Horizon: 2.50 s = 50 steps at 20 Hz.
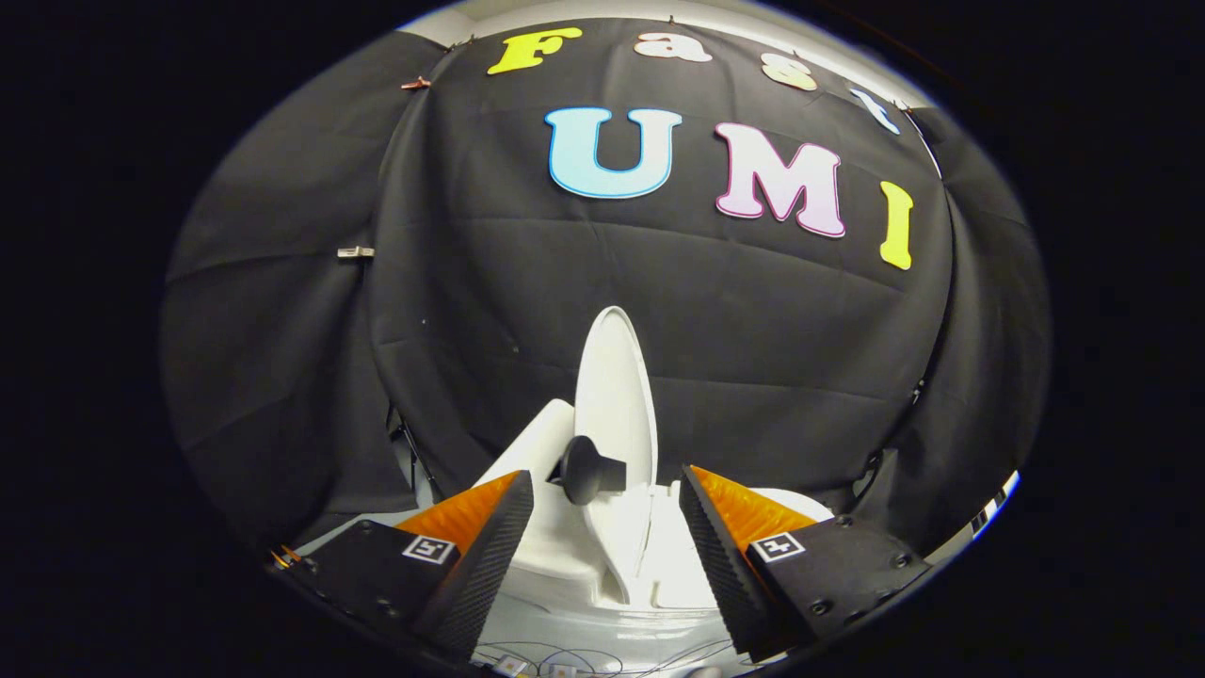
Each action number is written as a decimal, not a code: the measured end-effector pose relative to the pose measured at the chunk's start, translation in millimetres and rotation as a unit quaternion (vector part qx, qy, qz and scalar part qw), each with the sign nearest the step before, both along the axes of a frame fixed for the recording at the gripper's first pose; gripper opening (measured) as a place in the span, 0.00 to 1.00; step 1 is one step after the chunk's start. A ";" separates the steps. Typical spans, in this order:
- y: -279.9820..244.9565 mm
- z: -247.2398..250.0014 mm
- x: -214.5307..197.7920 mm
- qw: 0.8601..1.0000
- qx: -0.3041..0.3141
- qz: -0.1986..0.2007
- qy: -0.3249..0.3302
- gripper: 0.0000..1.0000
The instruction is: Open the toilet lid.
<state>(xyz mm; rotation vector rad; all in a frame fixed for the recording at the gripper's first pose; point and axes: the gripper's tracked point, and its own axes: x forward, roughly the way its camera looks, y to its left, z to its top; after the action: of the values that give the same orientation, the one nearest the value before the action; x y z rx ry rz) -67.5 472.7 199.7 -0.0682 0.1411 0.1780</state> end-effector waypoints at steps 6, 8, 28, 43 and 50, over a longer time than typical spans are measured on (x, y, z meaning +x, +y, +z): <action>-75.7 6.2 -8.2 0.997 0.077 0.028 0.012 0.98; -112.8 4.3 -3.6 0.996 0.080 0.026 0.009 0.98; -338.0 -82.7 36.9 0.992 0.083 -0.049 -0.086 0.98; -355.6 -82.6 32.0 0.990 0.069 -0.067 -0.103 0.98; -355.4 -85.8 30.5 0.990 0.069 -0.065 -0.102 0.98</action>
<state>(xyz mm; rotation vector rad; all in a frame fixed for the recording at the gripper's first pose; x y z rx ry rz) -37.0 117.3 113.9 0.0611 -0.0713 0.0495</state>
